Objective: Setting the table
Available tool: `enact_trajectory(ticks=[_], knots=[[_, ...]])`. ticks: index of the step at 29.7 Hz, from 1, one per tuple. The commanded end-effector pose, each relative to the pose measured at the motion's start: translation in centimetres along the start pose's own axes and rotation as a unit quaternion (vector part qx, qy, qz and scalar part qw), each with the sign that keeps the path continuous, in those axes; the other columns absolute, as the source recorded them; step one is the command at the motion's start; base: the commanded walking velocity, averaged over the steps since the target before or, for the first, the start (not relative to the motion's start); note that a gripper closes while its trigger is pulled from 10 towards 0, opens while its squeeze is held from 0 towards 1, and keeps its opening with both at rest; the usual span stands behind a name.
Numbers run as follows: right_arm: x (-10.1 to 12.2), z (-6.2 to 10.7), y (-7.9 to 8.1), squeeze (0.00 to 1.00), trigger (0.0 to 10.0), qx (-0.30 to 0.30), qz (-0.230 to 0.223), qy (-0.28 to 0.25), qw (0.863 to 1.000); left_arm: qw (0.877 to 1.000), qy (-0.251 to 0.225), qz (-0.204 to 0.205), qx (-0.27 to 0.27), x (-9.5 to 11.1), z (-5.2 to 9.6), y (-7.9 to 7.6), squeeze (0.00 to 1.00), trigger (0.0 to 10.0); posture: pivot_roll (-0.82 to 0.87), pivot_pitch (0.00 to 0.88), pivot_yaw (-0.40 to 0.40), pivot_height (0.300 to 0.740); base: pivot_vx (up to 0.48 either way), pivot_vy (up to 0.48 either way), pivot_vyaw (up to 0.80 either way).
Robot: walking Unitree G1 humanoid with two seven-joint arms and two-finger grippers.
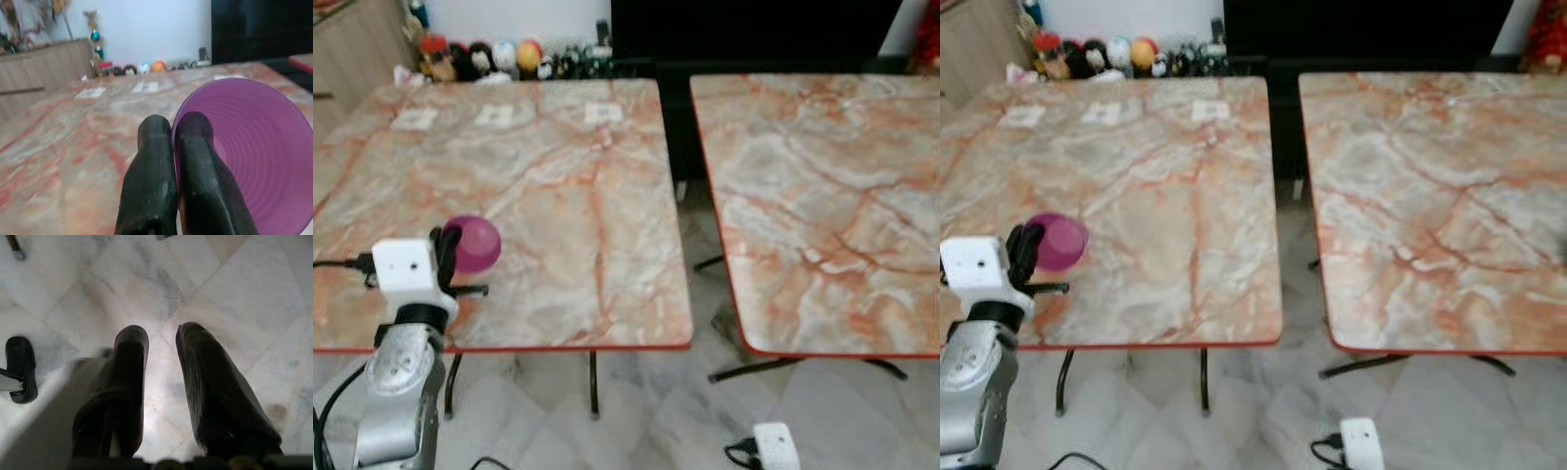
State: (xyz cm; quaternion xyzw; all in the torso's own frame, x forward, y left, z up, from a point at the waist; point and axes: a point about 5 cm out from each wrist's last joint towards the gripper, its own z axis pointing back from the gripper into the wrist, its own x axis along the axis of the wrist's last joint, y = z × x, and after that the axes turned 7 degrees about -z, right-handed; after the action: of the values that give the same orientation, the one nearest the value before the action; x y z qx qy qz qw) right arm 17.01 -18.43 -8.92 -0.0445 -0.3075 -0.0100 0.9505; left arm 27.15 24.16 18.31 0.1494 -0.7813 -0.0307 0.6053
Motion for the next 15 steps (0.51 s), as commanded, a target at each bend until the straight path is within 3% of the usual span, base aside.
enact_trajectory(ticks=[1,15], knots=[[-0.37,0.08,-0.82,0.00,10.0,-0.012,0.003,0.008,1.000,1.000,0.000,-0.001,0.004,0.06,0.00,0.07,0.00,10.0,-0.04,0.047,0.043,0.740,0.000,-0.469,0.00],[-0.27,0.06,-0.79,0.00,10.0,-0.014,-0.003,0.006,1.000,1.000,-0.003,-0.003,-0.002,0.48,-0.32,0.02,0.00,10.0,-0.03,0.067,0.043,0.740,0.000,-0.469,0.00]])
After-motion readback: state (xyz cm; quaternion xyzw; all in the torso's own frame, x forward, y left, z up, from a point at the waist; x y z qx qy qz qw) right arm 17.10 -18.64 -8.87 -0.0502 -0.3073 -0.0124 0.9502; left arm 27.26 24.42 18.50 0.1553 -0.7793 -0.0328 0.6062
